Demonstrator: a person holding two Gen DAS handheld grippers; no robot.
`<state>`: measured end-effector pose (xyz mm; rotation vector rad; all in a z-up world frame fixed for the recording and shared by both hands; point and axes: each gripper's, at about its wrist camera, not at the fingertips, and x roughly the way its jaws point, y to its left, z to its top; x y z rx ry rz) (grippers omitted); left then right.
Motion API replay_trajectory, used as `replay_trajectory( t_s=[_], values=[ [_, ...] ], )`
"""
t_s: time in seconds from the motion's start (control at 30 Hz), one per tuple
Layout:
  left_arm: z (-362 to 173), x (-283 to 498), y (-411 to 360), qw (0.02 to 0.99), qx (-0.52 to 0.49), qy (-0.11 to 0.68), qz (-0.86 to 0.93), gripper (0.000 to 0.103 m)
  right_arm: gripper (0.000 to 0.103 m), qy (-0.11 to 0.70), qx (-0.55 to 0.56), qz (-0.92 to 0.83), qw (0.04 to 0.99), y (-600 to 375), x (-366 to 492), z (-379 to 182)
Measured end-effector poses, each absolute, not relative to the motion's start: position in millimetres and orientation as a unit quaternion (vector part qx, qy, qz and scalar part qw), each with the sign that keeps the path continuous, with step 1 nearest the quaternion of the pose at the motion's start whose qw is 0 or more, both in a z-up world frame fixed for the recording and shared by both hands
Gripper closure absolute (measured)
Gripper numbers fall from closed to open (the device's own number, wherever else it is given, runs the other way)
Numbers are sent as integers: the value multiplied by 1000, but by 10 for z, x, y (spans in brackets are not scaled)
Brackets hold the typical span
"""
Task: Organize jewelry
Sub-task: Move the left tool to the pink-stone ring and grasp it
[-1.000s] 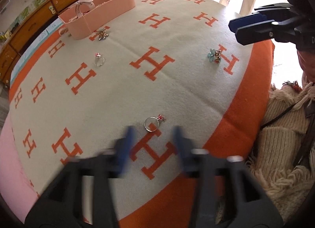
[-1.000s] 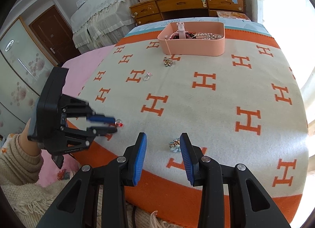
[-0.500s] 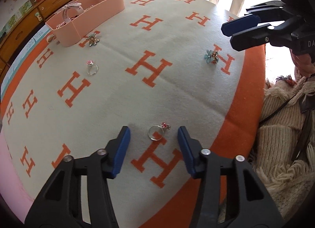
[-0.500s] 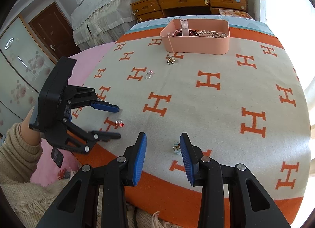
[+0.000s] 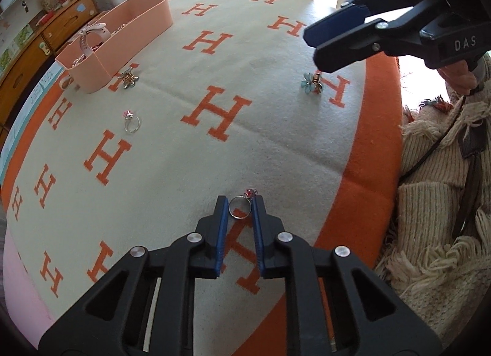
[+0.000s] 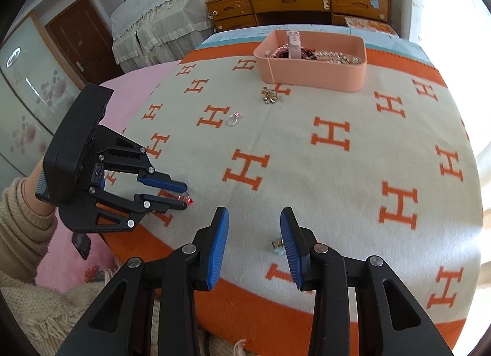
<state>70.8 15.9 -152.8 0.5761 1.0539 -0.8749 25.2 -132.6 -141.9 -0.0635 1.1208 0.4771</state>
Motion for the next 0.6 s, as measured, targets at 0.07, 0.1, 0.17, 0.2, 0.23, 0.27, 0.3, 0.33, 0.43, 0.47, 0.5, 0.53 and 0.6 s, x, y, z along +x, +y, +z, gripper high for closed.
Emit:
replay_trajectory(
  t_s=[0.07,0.1,0.17,0.2,0.23,0.27,0.3,0.33,0.43,0.47,0.5,0.53,0.6],
  values=[
    [-1522,725,172,745,260,478,-386,90,67,520,-44,228,822,-1242,285,-1406],
    [-1514,737,188,752,257,476,-377,90,68,518,-51,230,822,-1193,313,-1403],
    [-1474,758,249,768,242,473,-356,90,67,517,-55,235,821,-1111,381,-1400],
    [-1451,771,286,776,232,473,-348,90,67,518,-53,239,820,-1066,433,-1402],
    [-1421,781,331,785,221,471,-337,90,67,520,-49,243,818,-1020,497,-1407],
    [-1383,785,391,794,207,470,-324,90,67,522,-44,247,815,-964,581,-1414],
    [-1334,793,471,808,188,467,-305,90,67,525,-40,249,813,-914,661,-1422],
    [-1311,796,515,814,176,467,-296,90,67,527,-37,251,811,-857,758,-1432],
    [-1230,799,678,836,133,466,-258,90,67,539,-27,242,806,-695,1104,-1510],
    [-1197,797,741,842,117,466,-247,90,67,547,-25,239,802,-634,1221,-1558],
    [-1171,793,797,848,105,463,-236,90,67,552,-23,238,799,-573,1323,-1609],
    [-1137,790,871,854,86,461,-224,90,67,557,-27,233,797,-519,1404,-1661],
    [-1089,811,1010,860,60,462,-207,90,67,566,-33,219,794,-430,1534,-1767]
  ],
)
